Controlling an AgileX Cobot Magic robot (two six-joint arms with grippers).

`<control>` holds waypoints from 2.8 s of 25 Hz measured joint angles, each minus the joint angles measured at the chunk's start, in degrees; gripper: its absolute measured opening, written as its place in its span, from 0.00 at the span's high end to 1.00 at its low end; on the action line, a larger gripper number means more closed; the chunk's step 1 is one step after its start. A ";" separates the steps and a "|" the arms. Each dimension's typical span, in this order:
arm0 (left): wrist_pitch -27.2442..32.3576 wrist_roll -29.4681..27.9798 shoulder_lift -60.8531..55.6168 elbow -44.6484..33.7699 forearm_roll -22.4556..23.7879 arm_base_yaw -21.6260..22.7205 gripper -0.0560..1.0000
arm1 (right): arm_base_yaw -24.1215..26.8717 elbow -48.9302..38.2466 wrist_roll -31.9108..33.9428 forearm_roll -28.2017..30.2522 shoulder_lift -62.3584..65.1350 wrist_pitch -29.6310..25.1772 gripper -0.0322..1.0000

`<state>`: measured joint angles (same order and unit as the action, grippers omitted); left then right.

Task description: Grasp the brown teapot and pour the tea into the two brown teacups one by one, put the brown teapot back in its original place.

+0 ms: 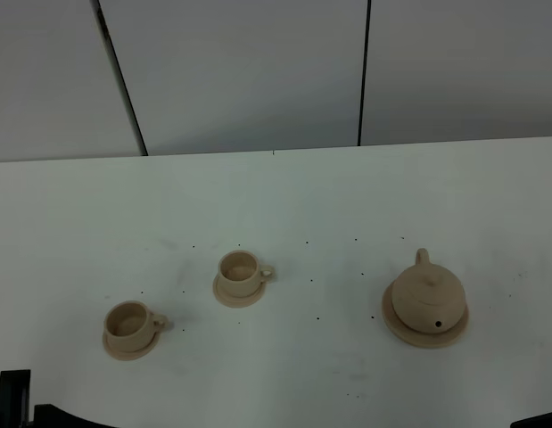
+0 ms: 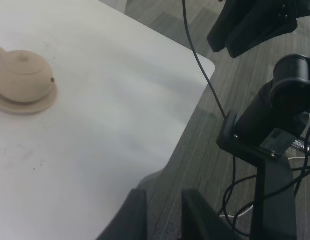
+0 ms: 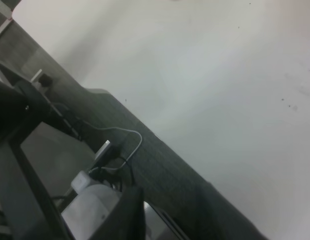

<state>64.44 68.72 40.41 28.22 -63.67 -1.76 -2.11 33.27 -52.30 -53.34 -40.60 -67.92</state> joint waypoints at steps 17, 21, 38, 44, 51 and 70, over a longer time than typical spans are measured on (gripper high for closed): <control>-8.57 -9.03 -0.26 0.00 7.62 0.00 0.72 | 0.00 0.00 0.00 0.00 0.00 2.67 0.73; -9.90 -15.26 -4.01 0.00 13.66 0.00 0.72 | 0.00 0.00 0.00 -0.05 0.00 3.54 0.73; -4.01 -61.83 -29.00 2.40 54.04 0.00 0.72 | 0.00 0.00 0.29 -3.12 0.00 4.76 0.73; -0.11 -66.85 -30.98 2.44 66.19 0.00 0.72 | 0.00 0.00 0.29 -3.17 0.00 4.96 0.73; 0.03 -67.36 -31.83 2.46 66.84 0.00 0.72 | 0.00 0.00 0.35 -3.65 0.00 5.20 0.73; 0.75 -74.59 -31.83 2.46 71.13 0.00 0.73 | 0.00 0.00 0.76 -4.44 0.00 7.29 0.73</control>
<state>65.19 -5.87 8.58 30.68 7.46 -1.76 -2.11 33.27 -51.54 -57.78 -40.60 -60.63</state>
